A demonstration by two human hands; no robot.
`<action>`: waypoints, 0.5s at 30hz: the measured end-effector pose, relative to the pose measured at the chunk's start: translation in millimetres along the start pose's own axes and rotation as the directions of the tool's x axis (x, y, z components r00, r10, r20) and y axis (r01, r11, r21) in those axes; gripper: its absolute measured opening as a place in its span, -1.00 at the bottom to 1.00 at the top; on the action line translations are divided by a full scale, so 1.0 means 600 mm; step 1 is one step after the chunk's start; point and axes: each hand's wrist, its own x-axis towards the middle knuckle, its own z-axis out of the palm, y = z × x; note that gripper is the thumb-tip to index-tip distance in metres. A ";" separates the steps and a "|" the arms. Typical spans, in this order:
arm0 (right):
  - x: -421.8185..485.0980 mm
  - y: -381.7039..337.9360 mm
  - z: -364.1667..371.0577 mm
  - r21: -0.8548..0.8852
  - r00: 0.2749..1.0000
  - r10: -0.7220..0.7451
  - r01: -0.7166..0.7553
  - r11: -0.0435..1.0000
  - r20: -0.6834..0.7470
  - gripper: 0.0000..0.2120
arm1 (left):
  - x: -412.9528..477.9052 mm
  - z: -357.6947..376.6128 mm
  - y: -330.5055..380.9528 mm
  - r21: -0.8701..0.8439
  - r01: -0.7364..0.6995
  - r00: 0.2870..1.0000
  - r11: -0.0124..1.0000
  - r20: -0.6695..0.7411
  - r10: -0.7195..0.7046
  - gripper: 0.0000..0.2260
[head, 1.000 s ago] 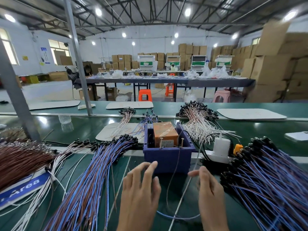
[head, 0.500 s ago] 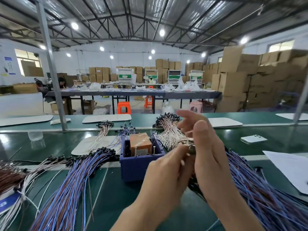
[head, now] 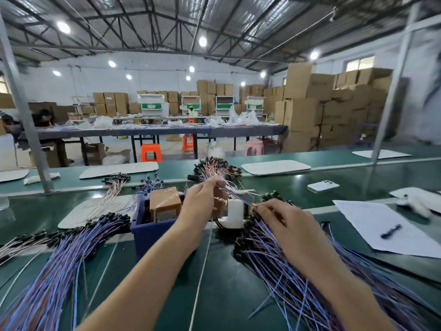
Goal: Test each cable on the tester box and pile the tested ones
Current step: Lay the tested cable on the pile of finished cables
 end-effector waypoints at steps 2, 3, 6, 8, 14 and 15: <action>0.000 0.027 -0.011 -0.190 0.999 0.043 -0.045 0.981 -0.017 -0.79 | 0.021 0.031 -0.018 -0.011 0.146 0.988 0.989 0.048 -0.145 -0.77; -0.001 0.041 -0.016 -0.274 0.997 0.068 -0.075 0.959 -0.034 -0.78 | 0.030 0.048 -0.024 0.009 0.204 0.975 0.979 0.084 -0.204 -0.80; -0.005 0.086 -0.031 -0.416 0.981 0.174 -0.192 0.889 -0.082 -0.76 | 0.057 0.095 -0.044 0.151 0.278 0.932 0.949 0.198 -0.304 -0.80; -0.010 0.117 -0.037 -0.464 0.960 0.270 -0.270 0.843 -0.068 -0.75 | 0.072 0.115 -0.071 0.396 0.212 0.920 0.894 0.227 -0.318 -0.72; -0.044 0.150 0.003 -0.620 0.947 0.317 -0.278 0.734 -0.049 -0.57 | 0.074 0.094 -0.171 0.763 -0.063 0.934 0.644 0.273 -0.231 -0.60; -0.046 0.145 0.021 -0.575 0.961 0.266 -0.259 0.776 -0.075 -0.58 | 0.071 0.086 -0.182 0.760 -0.062 0.931 0.647 0.278 -0.237 -0.62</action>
